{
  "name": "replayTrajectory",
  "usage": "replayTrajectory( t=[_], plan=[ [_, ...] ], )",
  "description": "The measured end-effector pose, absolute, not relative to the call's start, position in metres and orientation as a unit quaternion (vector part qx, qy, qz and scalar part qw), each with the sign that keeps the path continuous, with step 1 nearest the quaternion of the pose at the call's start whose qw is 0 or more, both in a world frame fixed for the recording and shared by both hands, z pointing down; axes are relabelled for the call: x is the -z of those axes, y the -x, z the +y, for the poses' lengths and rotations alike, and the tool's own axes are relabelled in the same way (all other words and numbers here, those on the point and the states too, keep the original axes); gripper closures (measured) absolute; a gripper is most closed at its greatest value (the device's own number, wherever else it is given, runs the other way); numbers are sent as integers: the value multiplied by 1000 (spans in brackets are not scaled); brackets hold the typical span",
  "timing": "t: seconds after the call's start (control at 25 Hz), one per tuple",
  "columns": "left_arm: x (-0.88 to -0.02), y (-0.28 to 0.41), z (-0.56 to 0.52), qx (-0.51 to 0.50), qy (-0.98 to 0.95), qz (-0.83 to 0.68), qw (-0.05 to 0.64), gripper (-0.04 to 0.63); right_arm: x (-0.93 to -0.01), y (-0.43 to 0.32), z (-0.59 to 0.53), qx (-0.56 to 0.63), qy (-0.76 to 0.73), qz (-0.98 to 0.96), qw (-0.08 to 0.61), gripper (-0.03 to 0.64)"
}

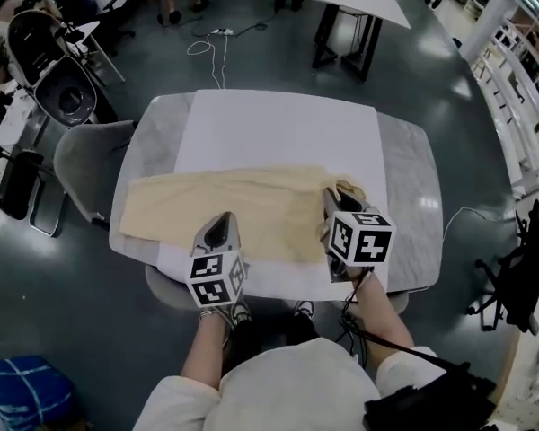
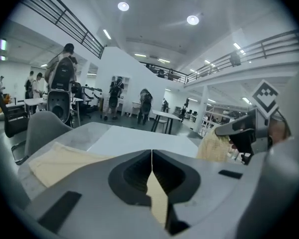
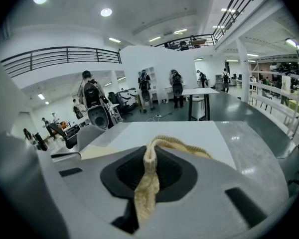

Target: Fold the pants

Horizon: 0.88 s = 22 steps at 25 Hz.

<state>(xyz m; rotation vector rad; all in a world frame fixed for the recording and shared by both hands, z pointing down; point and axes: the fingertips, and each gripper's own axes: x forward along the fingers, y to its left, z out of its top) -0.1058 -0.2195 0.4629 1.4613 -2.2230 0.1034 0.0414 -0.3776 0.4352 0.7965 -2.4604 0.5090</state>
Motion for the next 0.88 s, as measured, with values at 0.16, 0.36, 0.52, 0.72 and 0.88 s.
replayTrajectory(
  t=[0.16, 0.36, 0.52, 0.72, 0.88],
  plan=[
    [-449, 147, -180, -25, -504, -831, 235, 586, -414, 2, -356, -174, -265, -915, 251, 583],
    [-438, 200, -129, -17, -473, -850, 230, 586, -395, 60, -320, -158, -231, -927, 249, 583],
    [-435, 235, -91, -8, -447, -864, 231, 586, -390, 109, -289, -143, -197, -936, 256, 583],
    [-442, 273, -42, -11, -418, -878, 233, 586, -396, 165, -244, -134, -154, -944, 260, 583],
    [-449, 305, -6, -16, -392, -888, 240, 586, -407, 212, -210, -127, -117, -947, 272, 583]
  ],
)
